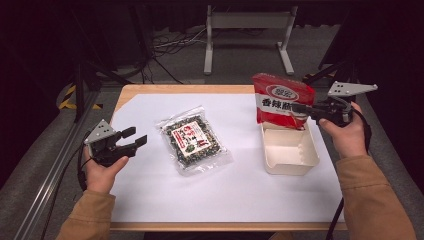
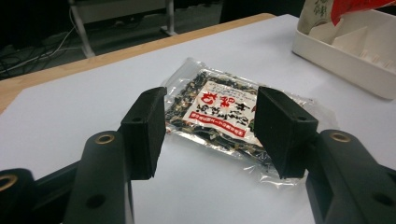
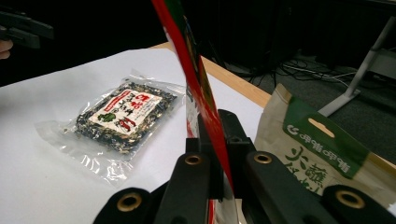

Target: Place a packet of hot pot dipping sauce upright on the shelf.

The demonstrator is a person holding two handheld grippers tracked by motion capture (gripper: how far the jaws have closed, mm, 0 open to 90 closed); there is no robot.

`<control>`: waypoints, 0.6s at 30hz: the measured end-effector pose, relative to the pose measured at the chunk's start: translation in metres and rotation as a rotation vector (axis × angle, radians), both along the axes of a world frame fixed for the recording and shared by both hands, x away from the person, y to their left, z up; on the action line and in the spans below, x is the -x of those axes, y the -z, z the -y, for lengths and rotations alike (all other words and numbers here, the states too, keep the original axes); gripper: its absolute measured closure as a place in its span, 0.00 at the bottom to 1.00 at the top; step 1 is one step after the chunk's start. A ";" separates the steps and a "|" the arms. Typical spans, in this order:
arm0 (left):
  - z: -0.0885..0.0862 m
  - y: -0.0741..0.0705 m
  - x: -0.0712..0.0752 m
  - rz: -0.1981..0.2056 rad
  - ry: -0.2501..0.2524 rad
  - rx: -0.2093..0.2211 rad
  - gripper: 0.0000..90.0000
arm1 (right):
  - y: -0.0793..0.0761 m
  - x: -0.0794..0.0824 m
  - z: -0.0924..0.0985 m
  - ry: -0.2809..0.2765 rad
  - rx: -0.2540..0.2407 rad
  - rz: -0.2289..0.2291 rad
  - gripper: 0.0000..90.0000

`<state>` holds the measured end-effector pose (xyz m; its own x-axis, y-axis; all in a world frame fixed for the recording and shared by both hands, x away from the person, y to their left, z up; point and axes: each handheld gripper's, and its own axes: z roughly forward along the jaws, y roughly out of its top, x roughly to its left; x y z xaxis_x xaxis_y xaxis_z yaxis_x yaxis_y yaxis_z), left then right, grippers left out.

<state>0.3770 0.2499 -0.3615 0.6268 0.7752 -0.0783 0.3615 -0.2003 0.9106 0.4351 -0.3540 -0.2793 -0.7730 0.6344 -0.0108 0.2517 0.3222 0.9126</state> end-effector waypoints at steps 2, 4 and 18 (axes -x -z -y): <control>-0.001 0.001 0.000 -0.002 -0.005 0.000 0.49 | 0.000 -0.001 0.002 0.002 0.001 -0.002 0.99; -0.004 0.003 0.000 -0.006 -0.021 -0.002 0.49 | 0.002 -0.005 0.007 0.013 0.004 -0.008 0.99; -0.013 0.011 0.000 -0.018 -0.046 -0.008 0.49 | 0.016 -0.021 0.015 0.032 0.024 -0.036 0.99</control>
<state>0.3772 0.2630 -0.3722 0.5893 0.8037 -0.0831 0.3866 -0.1901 0.9025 0.4559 -0.3689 -0.2948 -0.7526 0.6584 0.0015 0.2949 0.3350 0.8949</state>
